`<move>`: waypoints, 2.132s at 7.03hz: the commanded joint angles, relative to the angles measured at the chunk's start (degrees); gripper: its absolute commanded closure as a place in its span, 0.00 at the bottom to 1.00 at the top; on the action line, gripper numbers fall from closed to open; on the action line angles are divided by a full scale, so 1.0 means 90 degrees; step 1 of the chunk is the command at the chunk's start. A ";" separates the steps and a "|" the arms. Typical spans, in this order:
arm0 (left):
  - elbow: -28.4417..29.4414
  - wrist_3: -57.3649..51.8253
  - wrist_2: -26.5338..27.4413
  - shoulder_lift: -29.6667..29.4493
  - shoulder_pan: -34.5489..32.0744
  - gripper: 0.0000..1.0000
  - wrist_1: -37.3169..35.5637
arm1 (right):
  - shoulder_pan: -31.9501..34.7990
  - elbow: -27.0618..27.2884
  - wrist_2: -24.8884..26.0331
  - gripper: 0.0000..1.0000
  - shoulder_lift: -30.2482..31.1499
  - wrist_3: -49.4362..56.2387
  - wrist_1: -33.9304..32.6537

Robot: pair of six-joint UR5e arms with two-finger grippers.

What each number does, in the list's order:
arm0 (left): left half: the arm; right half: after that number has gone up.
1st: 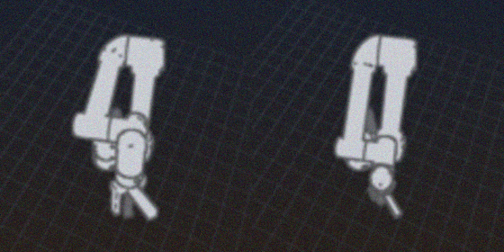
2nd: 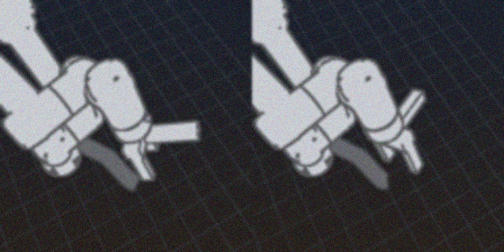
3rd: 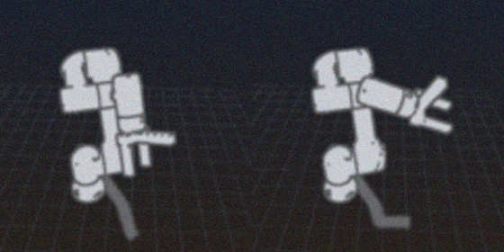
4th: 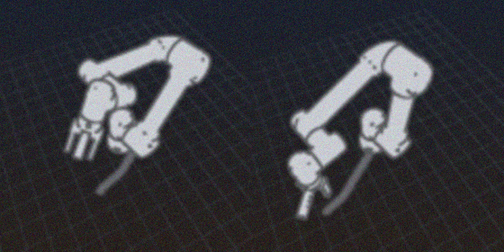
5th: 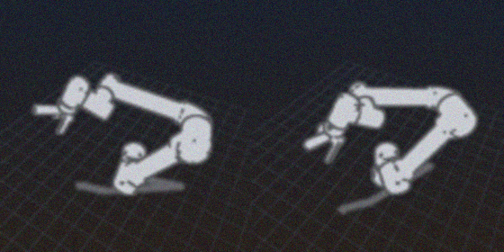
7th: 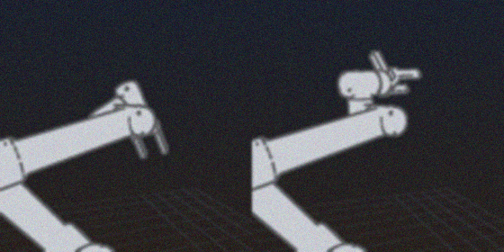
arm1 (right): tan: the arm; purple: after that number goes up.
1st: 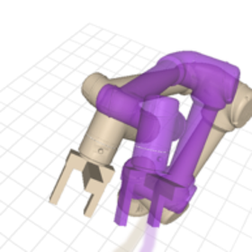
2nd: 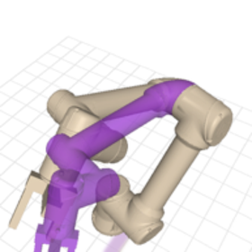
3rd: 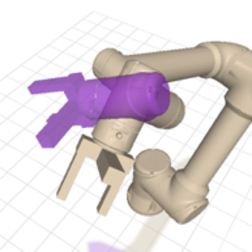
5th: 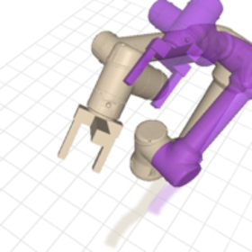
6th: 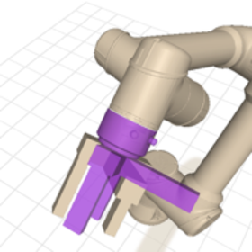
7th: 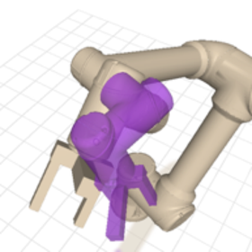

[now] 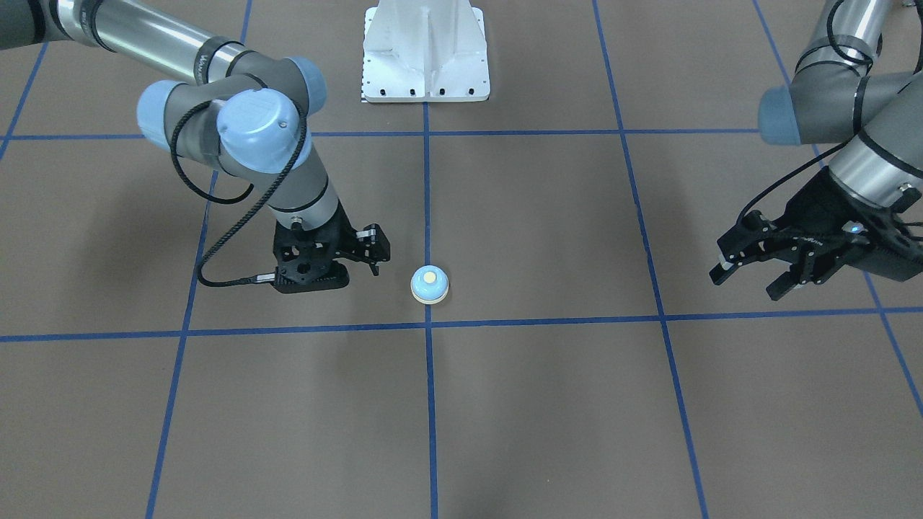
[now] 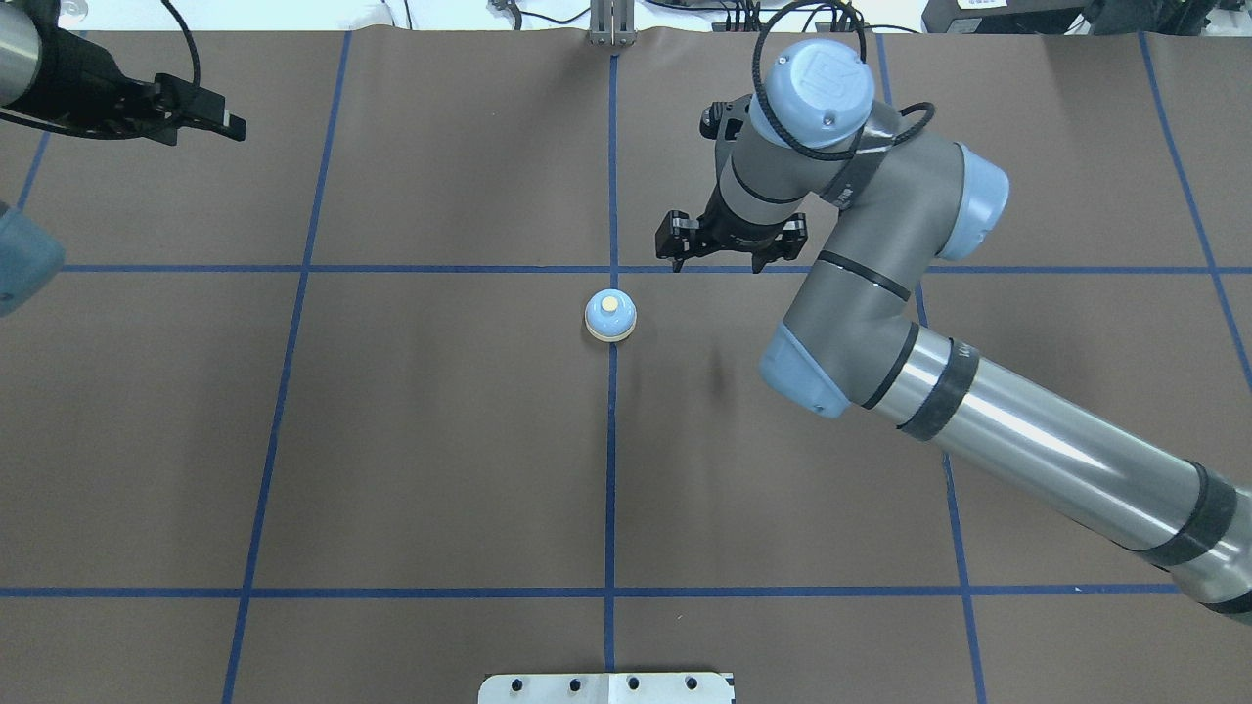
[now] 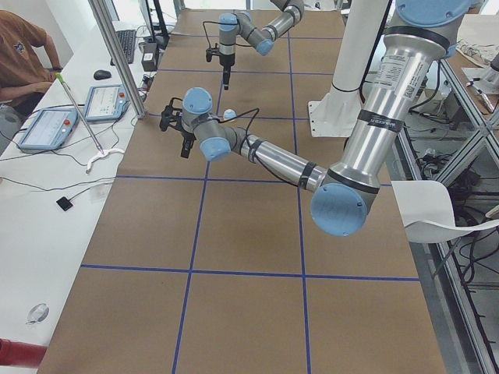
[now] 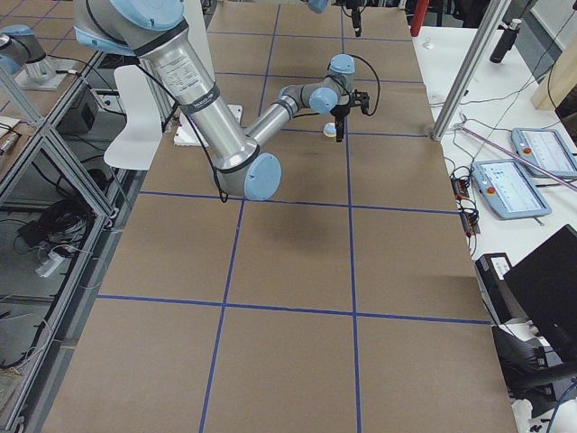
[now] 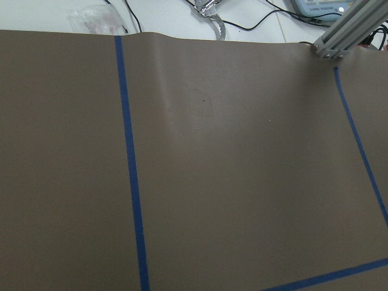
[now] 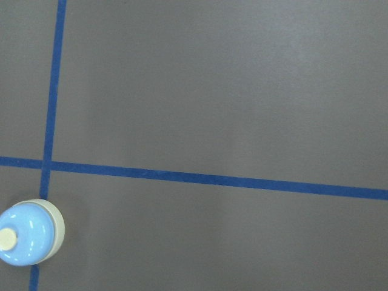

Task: Place and press bell with both arms
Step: 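Move the right gripper over the bell's cream button, then press down on the bell's button with the right gripper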

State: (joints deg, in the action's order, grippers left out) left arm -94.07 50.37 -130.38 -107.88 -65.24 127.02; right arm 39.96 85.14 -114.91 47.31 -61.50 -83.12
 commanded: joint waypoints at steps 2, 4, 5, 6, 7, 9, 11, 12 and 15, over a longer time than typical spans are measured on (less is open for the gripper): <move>-0.0232 -0.0011 -0.0181 0.0249 -0.0075 0.00 -0.0012 | -0.0494 -0.1067 0.0492 0.05 -0.1083 -0.0247 -0.0042; -0.0232 -0.0001 -0.0231 0.0249 -0.0076 0.00 -0.0012 | -0.0514 -0.1081 0.0493 0.42 -0.1136 -0.0257 -0.0042; -0.0242 -0.0011 -0.0318 0.0249 -0.0085 0.00 -0.0003 | -0.0514 -0.1071 0.0464 0.72 -0.1145 -0.0257 -0.0119; -0.0251 -0.0001 -0.0338 0.0249 -0.0095 0.00 -0.0003 | -0.0514 -0.1071 0.0463 0.94 -0.1145 -0.0247 -0.0168; -0.0251 -0.0001 -0.0348 0.0249 -0.0105 0.00 -0.0003 | -0.0514 -0.1081 0.0463 1.00 -0.1145 -0.0218 -0.0179; -0.0271 -0.0001 -0.0348 0.0259 -0.0105 0.00 -0.0003 | -0.0602 -0.1091 0.0483 1.00 -0.1145 -0.0189 -0.0179; -0.0271 -0.0001 -0.0367 0.0259 -0.0163 0.00 -0.0012 | -0.0632 -0.1169 0.0493 1.00 -0.1174 -0.0160 -0.0169; -0.0271 -0.0001 -0.0416 0.0259 -0.0192 0.00 -0.0012 | -0.0632 -0.1208 0.0493 1.00 -0.1213 -0.0159 -0.0169; -0.0271 -0.0001 -0.0465 0.0346 -0.0222 0.00 -0.0003 | -0.0632 -0.1472 0.0502 1.00 -0.1438 -0.0150 -0.0159</move>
State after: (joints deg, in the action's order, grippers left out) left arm -96.50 50.36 -134.49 -104.91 -67.14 126.99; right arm 34.28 72.54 -110.42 34.77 -62.91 -84.58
